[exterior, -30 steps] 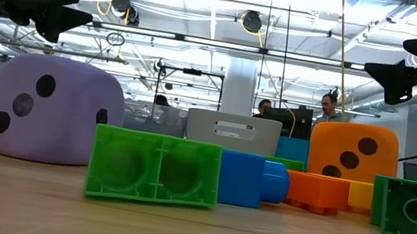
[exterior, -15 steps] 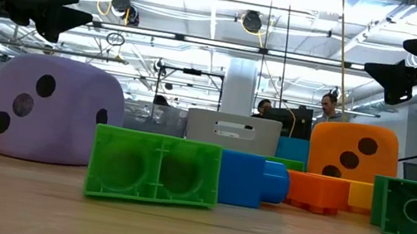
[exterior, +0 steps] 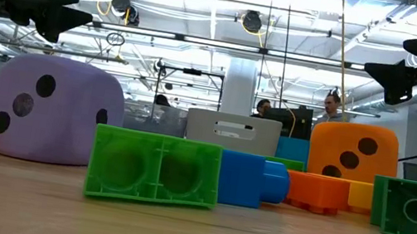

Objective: Pick & Place Toys

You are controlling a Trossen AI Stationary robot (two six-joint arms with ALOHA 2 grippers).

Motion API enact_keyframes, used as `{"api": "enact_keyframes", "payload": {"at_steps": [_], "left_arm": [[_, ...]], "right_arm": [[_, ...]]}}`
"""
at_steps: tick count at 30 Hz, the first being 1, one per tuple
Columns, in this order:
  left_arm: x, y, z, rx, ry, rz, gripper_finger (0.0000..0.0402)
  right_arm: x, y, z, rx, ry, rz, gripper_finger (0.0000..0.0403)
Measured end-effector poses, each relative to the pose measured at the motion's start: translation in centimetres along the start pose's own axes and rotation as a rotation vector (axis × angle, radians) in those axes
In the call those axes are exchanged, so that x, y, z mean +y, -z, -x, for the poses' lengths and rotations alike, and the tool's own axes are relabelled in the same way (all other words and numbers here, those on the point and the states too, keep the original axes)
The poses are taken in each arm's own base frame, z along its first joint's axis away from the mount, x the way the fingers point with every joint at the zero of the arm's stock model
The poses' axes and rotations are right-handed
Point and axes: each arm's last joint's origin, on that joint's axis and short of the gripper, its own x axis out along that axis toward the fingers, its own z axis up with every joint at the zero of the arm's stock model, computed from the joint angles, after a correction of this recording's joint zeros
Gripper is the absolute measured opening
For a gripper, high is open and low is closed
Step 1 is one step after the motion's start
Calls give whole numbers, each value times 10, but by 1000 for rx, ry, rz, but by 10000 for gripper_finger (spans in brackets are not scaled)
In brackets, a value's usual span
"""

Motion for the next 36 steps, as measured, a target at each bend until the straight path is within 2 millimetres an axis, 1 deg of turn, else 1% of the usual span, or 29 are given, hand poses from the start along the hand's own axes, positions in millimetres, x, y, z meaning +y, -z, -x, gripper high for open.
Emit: {"api": "enact_keyframes", "payload": {"at_steps": [19,23,25,28,29,33,36], "left_arm": [[0,0,0,0,0,0,269],[0,0,0,0,0,0,269],[0,0,0,0,0,0,269],[0,0,0,0,0,0,269],[0,0,0,0,0,0,269],[0,0,0,0,0,0,269],[0,0,0,0,0,0,269]], "right_arm": [[0,0,0,-1,1,0,313],[-1,-3,0,-32,41,-18,313],[-1,-5,0,-56,37,-93,313],[0,-5,0,-57,-6,-331,313],[0,-5,0,-58,-8,-385,313],[-2,-7,0,-95,70,-408,313],[-3,-12,1,-165,108,-439,313]]}}
